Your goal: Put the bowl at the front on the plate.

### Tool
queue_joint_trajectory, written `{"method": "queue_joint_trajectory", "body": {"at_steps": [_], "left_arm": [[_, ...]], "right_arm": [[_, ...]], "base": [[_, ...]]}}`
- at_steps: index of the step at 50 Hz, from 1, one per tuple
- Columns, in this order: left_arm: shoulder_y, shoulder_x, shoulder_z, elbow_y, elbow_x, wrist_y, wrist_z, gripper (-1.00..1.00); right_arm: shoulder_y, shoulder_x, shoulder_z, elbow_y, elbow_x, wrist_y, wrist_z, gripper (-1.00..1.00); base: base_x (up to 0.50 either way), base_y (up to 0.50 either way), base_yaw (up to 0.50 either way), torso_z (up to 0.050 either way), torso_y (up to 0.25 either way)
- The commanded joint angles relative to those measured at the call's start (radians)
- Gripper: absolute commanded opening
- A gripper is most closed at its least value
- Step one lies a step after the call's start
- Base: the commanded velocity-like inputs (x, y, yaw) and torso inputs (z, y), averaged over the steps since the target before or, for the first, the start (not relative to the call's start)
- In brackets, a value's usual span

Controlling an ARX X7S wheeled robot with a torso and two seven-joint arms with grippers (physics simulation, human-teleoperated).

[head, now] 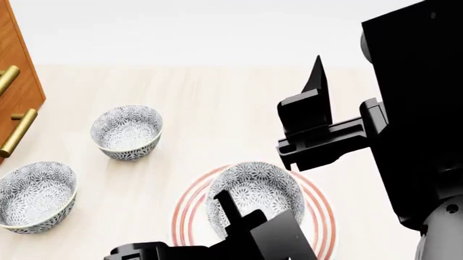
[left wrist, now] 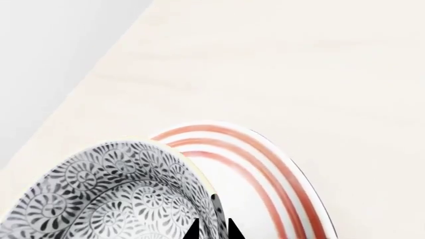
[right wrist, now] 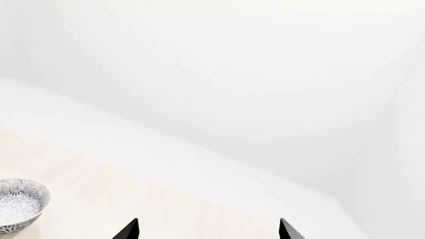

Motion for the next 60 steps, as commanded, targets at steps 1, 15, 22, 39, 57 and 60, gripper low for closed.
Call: {"method": "queue_joint_trajectory", "body": {"at_steps": [1,15,22,39,57,60], "left_arm": [[0.000,0.001,-0.007,0.006,0.015,0.002,-0.005,-1.00],[0.040,0.001,-0.007,-0.018,0.057,0.015,0.013,-1.00],[0.055,0.001,-0.007,-0.021,0.075,0.019,0.015,-1.00],[0.064,0.001,-0.006,-0.038,0.077,0.026,0.008,-1.00],[0.077,0.001,-0.006,-0.042,0.096,0.026,0.010,-1.00],[0.076,0.001,-0.006,-0.034,0.095,0.021,0.009,-1.00]], "right_arm": [[-0.018,0.009,0.001,-0.003,-0.008,-0.010,-0.005,1.00],[-0.039,0.020,0.006,-0.010,-0.022,-0.025,-0.014,1.00],[-0.045,0.025,0.007,-0.015,-0.024,-0.030,-0.015,1.00],[-0.065,0.044,0.018,-0.036,-0.021,-0.051,-0.006,1.00],[-0.067,0.047,0.018,-0.041,-0.020,-0.056,-0.002,1.00],[-0.072,0.048,0.018,-0.041,-0.024,-0.058,-0.005,1.00]], "base": [[0.00,0.00,0.00,0.000,0.000],[0.00,0.00,0.00,0.001,0.000],[0.00,0.00,0.00,0.000,0.001],[0.00,0.00,0.00,0.000,0.000],[0.00,0.00,0.00,0.000,0.001],[0.00,0.00,0.00,0.000,0.000]]}}
